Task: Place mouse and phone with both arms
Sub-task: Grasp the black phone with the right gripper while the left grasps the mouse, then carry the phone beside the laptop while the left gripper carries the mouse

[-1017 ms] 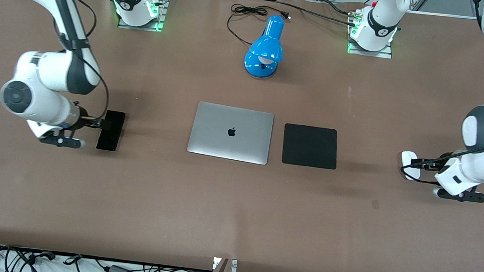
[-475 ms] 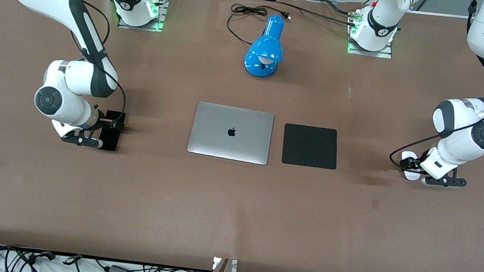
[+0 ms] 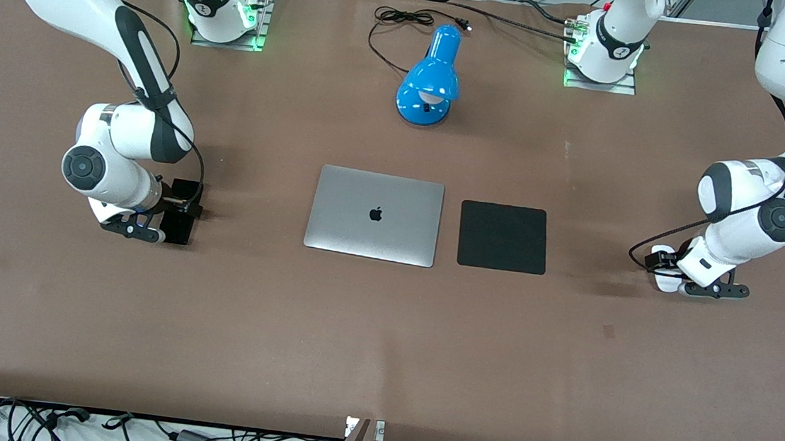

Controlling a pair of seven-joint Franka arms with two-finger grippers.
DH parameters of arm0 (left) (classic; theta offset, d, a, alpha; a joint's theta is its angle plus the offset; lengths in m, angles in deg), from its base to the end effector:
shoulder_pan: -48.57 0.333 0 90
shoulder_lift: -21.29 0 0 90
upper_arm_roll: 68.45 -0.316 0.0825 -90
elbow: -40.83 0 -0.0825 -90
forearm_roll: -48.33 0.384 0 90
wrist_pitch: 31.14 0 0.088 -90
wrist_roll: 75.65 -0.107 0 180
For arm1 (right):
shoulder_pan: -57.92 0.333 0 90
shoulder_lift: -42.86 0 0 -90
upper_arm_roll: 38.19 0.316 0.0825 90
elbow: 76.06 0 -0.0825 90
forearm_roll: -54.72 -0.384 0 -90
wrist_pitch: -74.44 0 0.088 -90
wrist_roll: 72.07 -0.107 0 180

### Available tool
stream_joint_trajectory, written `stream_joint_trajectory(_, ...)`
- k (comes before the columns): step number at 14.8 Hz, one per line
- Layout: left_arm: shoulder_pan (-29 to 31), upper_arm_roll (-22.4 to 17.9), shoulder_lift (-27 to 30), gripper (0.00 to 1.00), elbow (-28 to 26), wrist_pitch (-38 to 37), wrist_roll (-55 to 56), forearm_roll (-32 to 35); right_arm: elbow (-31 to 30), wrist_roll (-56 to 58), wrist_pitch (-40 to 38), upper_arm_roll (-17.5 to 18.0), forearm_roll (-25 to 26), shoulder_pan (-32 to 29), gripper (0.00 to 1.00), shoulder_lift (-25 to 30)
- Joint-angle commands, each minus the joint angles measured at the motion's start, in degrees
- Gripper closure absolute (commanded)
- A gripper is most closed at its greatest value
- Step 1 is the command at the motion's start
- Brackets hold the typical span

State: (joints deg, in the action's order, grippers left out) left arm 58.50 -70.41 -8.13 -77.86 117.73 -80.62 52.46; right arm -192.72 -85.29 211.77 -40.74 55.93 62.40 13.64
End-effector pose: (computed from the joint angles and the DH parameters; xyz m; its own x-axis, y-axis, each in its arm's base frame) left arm 0.5771 0.1200 0.1796 0.9985 0.0546 0.0065 0.0549 -0.9969 -0.0556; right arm 0.5808 0.0193 0.1783 0.9744 -0.1784 -0.1370 -0.1706 -0.9831 0.0667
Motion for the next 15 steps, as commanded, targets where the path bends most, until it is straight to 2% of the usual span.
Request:
stream_joint_trajectory(1,1.0,0.2,-0.7,0.23,-0.1,0.9,0.3,1.1,0.2,-0.6,1.0,0.3,0.1,-0.6,0.0,-1.5)
stream_joint_trajectory(2,1.0,0.2,-0.9,0.31,-0.1,0.9,0.3,1.1,0.5,-0.7,1.1,0.3,0.1,-0.6,0.0,-1.8)
stream_joint_trajectory(5,1.3,0.3,-1.6,0.41,0.5,0.9,0.6,0.9,2.2,-0.5,0.8,0.3,0.2,-0.4,0.0,-1.8)
stream_joint_trajectory(7,1.5,0.3,-1.6,0.56,0.6,0.8,0.4,0.9,3.0,-0.4,0.7,0.4,0.2,-0.3,0.0,-1.8)
stream_joint_trajectory(13,1.4,1.2,-0.3,0.59,4.1,-0.5,0.2,1.0,2.9,0.6,0.8,1.5,0.0,-0.4,0.0,-3.5)
stream_joint_trajectory(15,1.2,4.4,0.1,0.59,7.0,-3.6,0.6,0.8,2.8,0.7,0.7,1.4,-0.1,-0.4,0.0,-3.8)
